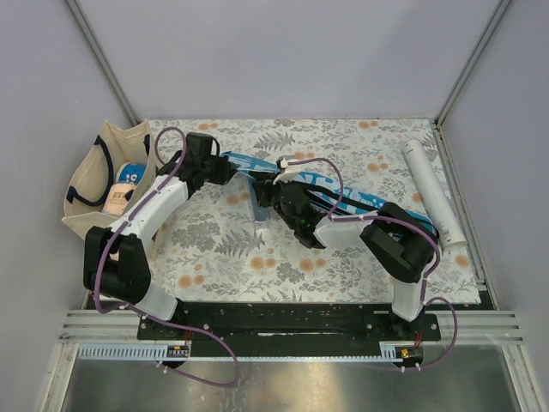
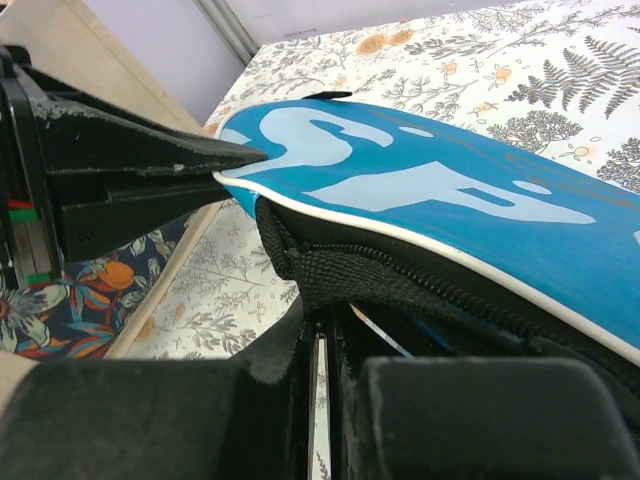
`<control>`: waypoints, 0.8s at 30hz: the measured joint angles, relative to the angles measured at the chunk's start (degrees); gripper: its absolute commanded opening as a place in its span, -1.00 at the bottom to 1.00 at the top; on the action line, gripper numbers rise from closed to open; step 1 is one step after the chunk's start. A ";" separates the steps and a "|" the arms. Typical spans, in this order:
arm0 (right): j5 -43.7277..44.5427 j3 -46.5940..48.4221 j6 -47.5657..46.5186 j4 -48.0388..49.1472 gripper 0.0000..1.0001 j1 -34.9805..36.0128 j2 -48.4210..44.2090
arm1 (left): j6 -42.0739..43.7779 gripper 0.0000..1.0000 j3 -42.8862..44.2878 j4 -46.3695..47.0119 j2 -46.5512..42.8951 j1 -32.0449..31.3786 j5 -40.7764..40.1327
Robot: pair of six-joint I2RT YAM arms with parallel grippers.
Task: Pack up the badminton gear
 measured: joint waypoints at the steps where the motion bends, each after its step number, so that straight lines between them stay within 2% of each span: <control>1: -0.28 -0.72 -0.22 0.22 -1.00 -0.04 -0.50 | 0.39 -1.00 0.26 -0.39 0.00 -0.09 0.02; 12: -3.69 -3.98 -5.14 -2.27 -1.00 -0.76 -5.42 | 4.63 -1.00 2.95 -3.32 0.00 -1.51 0.33; 20: -6.75 -8.44 -5.07 -5.90 -1.00 -1.81 -10.71 | 7.52 -1.00 3.89 -6.01 0.00 -2.08 3.08; 24: -7.61 -11.54 -5.09 -12.81 -1.00 -4.96 -15.15 | 10.10 -1.00 5.11 -3.87 0.07 0.72 -4.52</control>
